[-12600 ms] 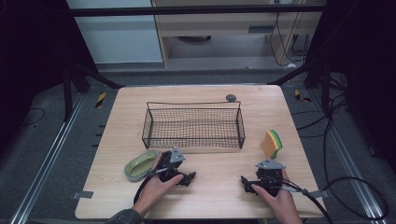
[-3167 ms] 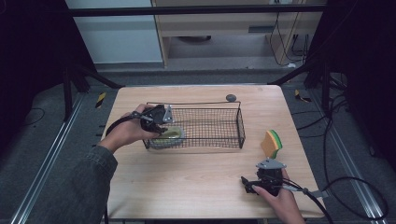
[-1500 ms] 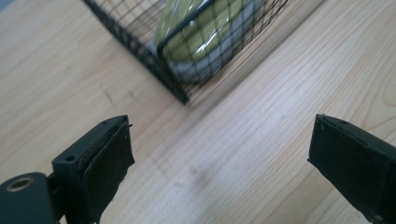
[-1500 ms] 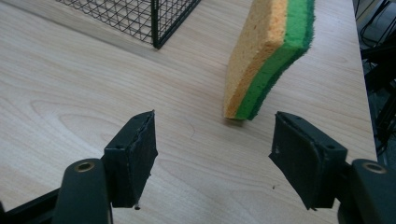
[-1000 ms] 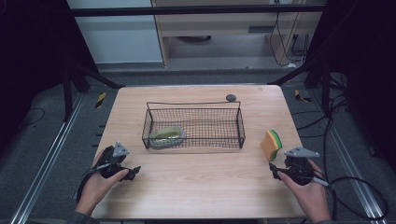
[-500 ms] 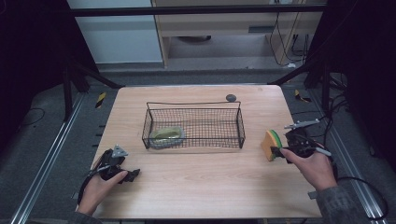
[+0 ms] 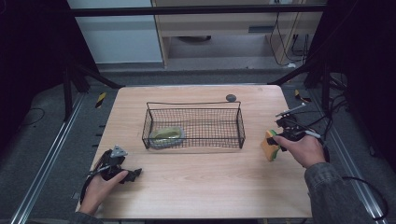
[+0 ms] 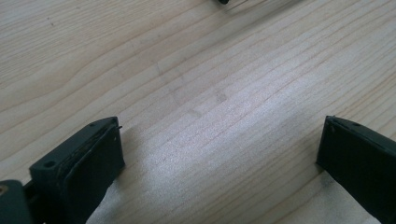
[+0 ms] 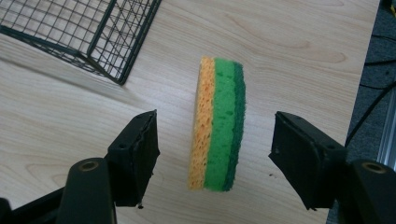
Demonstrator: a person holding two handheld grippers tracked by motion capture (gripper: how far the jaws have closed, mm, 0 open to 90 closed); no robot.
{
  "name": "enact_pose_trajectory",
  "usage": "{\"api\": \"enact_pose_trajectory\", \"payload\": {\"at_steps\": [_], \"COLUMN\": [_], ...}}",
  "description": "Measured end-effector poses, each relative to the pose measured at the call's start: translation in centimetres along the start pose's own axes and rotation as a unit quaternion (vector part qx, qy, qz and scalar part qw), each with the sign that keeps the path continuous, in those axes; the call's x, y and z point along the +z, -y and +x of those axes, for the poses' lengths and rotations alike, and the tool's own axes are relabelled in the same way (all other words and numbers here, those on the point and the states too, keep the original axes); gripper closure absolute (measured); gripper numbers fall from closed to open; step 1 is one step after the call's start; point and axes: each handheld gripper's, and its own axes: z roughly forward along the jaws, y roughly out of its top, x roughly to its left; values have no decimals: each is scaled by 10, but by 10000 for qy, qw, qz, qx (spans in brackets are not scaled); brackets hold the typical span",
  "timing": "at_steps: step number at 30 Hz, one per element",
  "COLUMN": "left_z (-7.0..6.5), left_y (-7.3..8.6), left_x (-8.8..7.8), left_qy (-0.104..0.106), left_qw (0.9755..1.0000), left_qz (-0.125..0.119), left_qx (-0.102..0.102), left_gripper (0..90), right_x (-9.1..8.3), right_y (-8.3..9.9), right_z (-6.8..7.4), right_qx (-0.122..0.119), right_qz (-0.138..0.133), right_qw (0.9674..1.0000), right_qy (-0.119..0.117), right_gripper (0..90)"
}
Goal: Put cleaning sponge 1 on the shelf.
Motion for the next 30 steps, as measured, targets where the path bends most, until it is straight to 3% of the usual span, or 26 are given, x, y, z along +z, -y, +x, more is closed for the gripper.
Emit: {"api": "enact_pose_trajectory", "payload": {"at_steps": [8,18,30], "left_z": [2,2,2], "left_y": [7,7,7], "left_x": [4,4,4], "left_qy": [-13,-11,-21], "left_qw": [9988,9988,9987], "left_qz": [-485,-498,-517], "left_qx": [-4,-5,-33], "left_gripper": [0,0,0], "right_x": [10,23,28], "right_y": [-1,-3,-6], "right_z": [3,11,9], "right_qx": [-71,-212,-158], "right_qz": [69,241,337], "right_qw": [9999,9994,9992], "right_qy": [69,138,133], "right_gripper": [337,379,469]}}
